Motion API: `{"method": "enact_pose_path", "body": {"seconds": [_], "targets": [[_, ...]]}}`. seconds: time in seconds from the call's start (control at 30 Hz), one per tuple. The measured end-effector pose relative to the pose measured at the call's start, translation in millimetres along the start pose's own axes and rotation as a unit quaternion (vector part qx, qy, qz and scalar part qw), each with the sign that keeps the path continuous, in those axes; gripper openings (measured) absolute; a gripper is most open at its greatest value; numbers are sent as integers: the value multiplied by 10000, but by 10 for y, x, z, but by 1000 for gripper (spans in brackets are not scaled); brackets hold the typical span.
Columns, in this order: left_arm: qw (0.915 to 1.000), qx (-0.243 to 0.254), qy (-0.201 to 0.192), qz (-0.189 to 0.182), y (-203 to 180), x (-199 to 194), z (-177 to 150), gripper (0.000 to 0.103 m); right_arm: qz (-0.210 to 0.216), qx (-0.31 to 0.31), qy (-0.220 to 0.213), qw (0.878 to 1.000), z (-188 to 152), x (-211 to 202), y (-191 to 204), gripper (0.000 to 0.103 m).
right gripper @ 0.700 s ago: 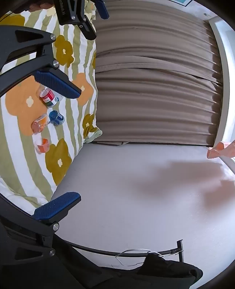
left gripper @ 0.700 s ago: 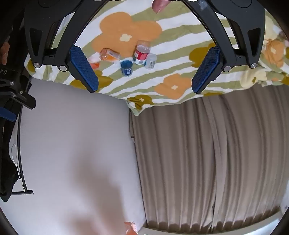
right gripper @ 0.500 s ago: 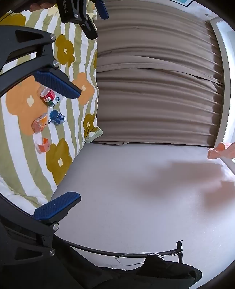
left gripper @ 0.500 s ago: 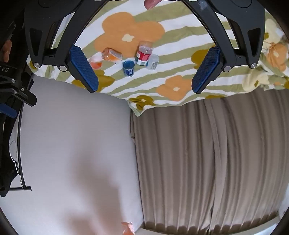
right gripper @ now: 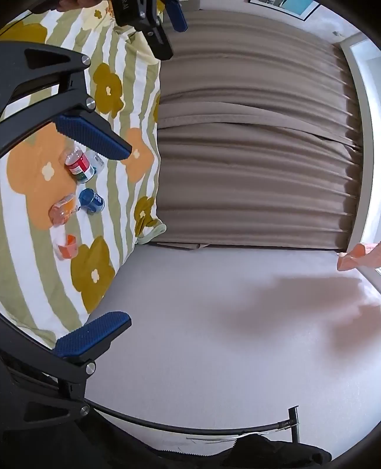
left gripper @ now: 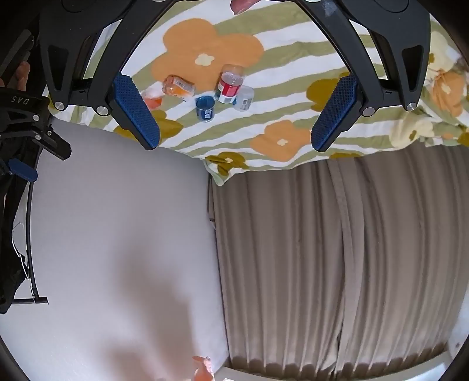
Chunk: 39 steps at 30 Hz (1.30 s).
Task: Flip cup upside down
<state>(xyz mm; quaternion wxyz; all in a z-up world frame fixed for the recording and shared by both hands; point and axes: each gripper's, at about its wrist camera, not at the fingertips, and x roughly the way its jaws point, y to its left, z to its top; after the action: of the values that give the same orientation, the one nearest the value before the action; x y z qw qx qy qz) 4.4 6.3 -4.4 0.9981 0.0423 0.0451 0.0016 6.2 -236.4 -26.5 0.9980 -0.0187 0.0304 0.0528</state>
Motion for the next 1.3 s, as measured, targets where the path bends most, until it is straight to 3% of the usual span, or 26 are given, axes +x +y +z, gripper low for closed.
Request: {"method": "enact_pose_path", "body": {"seconds": [0.47,1.3], "targets": [[10000,-27,-1,15,-52,0,-45,103,-309,116,52,9994,68,-76,4,103],[9999,-79,54,-125,-61,-27,-24,103,-234,99,30,9997,120,-72,-6,103]]}}
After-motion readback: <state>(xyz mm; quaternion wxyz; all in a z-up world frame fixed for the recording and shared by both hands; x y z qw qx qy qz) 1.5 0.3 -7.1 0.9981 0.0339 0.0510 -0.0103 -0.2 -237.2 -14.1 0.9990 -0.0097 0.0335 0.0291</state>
